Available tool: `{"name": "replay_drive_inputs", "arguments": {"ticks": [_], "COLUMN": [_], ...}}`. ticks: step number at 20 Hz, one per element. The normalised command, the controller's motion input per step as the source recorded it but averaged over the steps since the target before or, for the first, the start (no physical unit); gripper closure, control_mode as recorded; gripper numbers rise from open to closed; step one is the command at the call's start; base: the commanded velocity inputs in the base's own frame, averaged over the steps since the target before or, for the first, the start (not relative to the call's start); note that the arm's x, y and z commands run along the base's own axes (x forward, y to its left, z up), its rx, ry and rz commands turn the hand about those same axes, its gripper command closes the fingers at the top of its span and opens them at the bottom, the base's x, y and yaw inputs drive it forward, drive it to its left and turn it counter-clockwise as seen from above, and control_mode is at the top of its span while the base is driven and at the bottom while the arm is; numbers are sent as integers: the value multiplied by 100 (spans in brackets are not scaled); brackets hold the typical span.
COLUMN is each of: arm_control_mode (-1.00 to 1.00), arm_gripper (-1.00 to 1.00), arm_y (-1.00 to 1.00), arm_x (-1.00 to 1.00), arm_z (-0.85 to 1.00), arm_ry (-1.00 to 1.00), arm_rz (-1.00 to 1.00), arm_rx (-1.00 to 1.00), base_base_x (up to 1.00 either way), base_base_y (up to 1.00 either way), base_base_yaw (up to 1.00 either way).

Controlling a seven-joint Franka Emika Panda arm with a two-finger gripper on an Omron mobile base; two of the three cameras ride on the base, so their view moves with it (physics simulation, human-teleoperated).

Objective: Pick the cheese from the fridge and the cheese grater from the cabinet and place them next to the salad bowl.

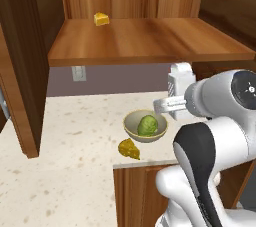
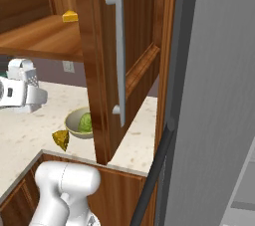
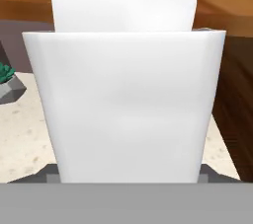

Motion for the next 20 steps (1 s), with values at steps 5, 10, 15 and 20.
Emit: {"name": "replay_drive_inputs", "arguments": {"ticks": [5, 10, 15, 20], "arm_control_mode": [-100, -100, -100, -100], "arm_gripper": [100, 100, 100, 100], "arm_y": [-74, -70, -59, -46], "arm_x": [-11, 3, 14, 33], "arm_z": [-43, -49, -49, -58], "arm_ry": [0, 0, -3, -3], "arm_rz": [-13, -11, -2, 1], "arm_rx": [-2, -2, -4, -1], "base_base_x": [0, 0, 0, 0], "base_base_y": [0, 0, 0, 0], "base_base_yaw": [0, 0, 0, 0]}}
